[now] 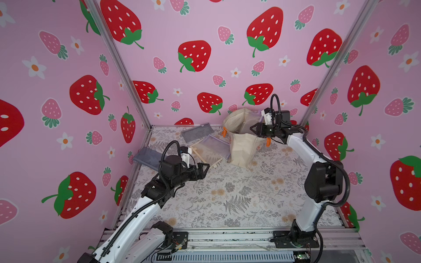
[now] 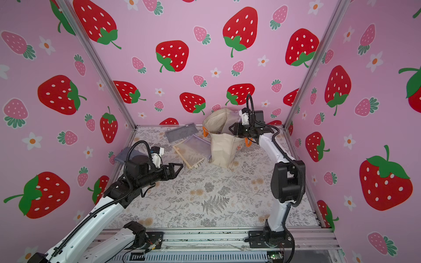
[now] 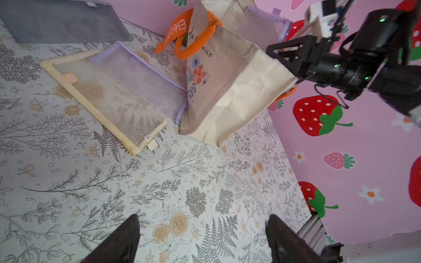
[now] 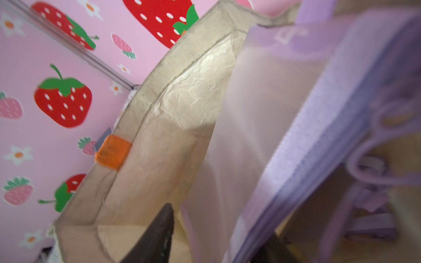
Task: Put the pencil pouch into the canvas bag
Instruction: Place the pencil pouch in the canvas bag, then move the pencil pouches to the center of the board.
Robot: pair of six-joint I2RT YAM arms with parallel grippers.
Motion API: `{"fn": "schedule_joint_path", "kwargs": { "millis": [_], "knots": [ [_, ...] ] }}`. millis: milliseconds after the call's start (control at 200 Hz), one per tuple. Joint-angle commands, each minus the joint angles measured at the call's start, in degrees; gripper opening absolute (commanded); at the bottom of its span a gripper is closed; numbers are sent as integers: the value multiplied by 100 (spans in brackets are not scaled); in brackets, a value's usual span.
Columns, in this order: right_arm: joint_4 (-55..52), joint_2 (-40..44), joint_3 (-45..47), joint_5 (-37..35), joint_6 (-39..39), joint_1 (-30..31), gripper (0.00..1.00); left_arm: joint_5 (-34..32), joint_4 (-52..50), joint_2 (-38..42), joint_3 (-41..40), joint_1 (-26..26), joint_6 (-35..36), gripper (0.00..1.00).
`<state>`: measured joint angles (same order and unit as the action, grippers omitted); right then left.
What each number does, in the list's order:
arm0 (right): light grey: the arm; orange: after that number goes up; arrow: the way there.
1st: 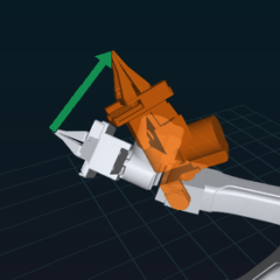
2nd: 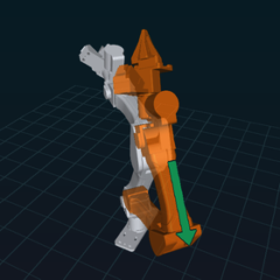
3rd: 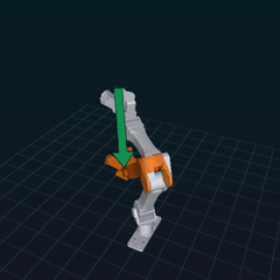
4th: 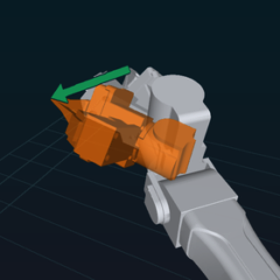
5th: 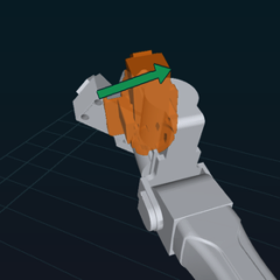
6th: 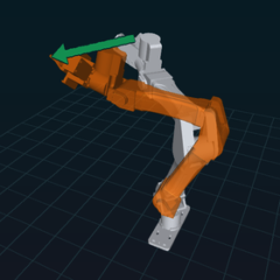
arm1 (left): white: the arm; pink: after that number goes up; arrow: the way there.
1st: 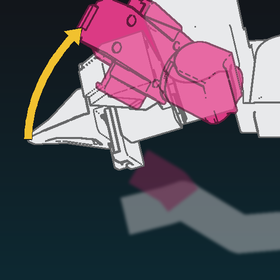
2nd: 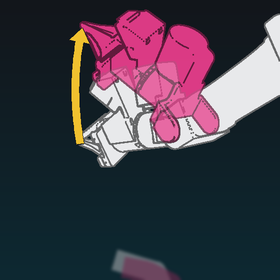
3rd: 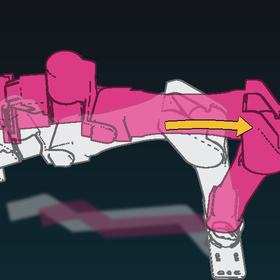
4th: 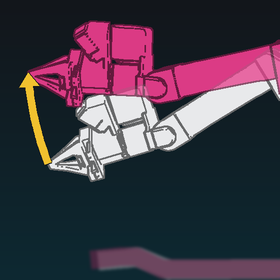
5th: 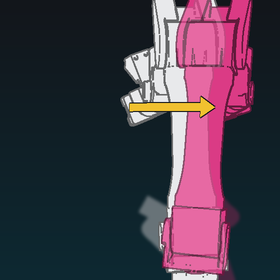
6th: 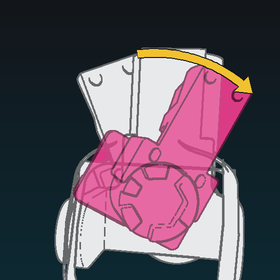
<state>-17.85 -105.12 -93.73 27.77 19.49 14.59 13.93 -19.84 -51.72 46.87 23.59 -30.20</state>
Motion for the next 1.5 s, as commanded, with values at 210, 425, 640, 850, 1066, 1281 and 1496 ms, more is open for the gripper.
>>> {"fn": "schedule_joint_path", "kwargs": {
  "millis": [210, 425, 640, 850, 1066, 1281, 1496],
  "knots": [
    [-1334, 781, -612, -1457, -859, -67, 81, -422, -663, -1873, 1206, -788, 172, 88],
    [-1630, 638, -1057, -1345, -1061, -53, 79, -281, -69, -3634, 2571, -1155, 495, 85],
    [-1024, 1194, -271, -999, -1242, 394, 82, -27, 297, -5803, 4569, -1609, 726, 84],
    [-745, 1849, 794, -802, -1230, 1020, 84, 466, -139, -8084, 7149, -1909, 462, 83],
    [-252, 2277, 1760, -612, -821, 1229, 85, 540, -1003, -9390, 8865, -1924, 379, 82],
    [-265, 2538, 1926, -600, -769, 1248, 85, 638, -1389, -9789, 8879, -1927, -68, 78],
    [-518, 2956, 1813, -550, -885, 909, 85, 549, -1189, -9497, 7839, -1805, -308, 76]
  ]
}}
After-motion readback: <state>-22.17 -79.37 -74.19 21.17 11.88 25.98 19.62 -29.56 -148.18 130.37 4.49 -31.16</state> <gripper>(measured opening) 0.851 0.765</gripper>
